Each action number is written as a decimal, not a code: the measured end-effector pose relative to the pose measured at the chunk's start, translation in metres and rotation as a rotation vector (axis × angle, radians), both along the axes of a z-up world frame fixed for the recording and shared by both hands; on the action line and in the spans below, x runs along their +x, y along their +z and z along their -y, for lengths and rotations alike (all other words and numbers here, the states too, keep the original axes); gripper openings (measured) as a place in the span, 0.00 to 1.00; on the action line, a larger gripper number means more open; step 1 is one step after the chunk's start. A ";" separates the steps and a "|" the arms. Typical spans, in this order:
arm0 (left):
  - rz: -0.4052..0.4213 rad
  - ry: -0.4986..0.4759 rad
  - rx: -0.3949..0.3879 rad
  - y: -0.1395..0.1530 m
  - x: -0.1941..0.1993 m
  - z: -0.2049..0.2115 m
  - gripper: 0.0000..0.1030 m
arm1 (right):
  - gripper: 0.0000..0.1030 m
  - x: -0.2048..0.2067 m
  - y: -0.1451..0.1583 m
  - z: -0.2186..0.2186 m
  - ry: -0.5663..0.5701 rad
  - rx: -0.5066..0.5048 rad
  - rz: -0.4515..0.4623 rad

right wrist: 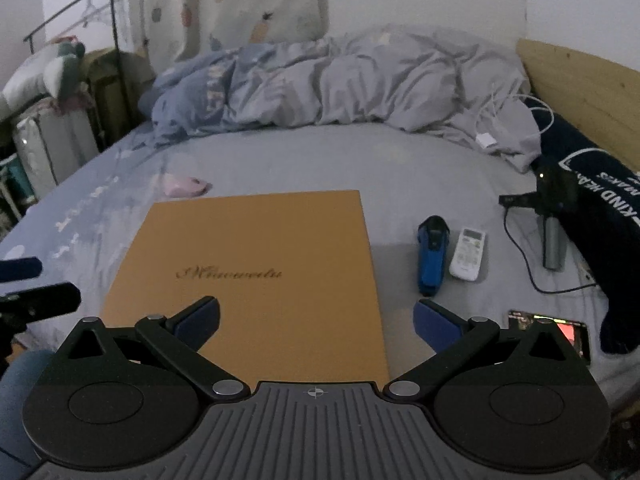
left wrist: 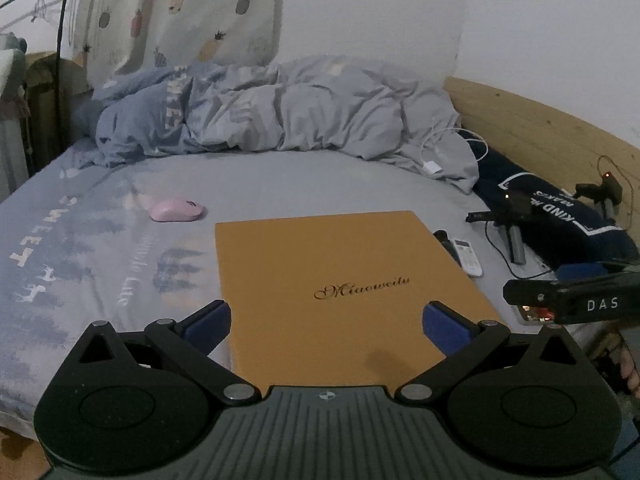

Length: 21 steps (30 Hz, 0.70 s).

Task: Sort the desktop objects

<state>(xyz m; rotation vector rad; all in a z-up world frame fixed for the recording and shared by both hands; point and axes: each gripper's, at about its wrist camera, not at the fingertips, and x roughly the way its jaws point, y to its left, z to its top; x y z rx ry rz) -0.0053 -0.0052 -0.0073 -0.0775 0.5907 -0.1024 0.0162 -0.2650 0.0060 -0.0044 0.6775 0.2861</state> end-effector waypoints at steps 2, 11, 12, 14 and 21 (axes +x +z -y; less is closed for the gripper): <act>0.007 0.004 0.004 0.001 -0.004 0.000 1.00 | 1.00 -0.008 0.000 -0.001 0.001 -0.001 0.014; 0.028 0.002 0.017 0.002 -0.007 0.007 1.00 | 1.00 -0.020 -0.003 -0.002 0.003 0.019 0.041; 0.030 -0.003 0.024 0.001 -0.007 0.008 1.00 | 1.00 -0.021 -0.004 -0.003 0.003 0.014 0.040; 0.033 -0.014 0.040 0.000 -0.008 0.012 1.00 | 1.00 -0.023 -0.005 -0.004 0.010 0.005 0.040; 0.051 0.000 0.062 0.000 -0.015 0.014 1.00 | 1.00 -0.032 -0.006 -0.010 0.016 -0.019 0.040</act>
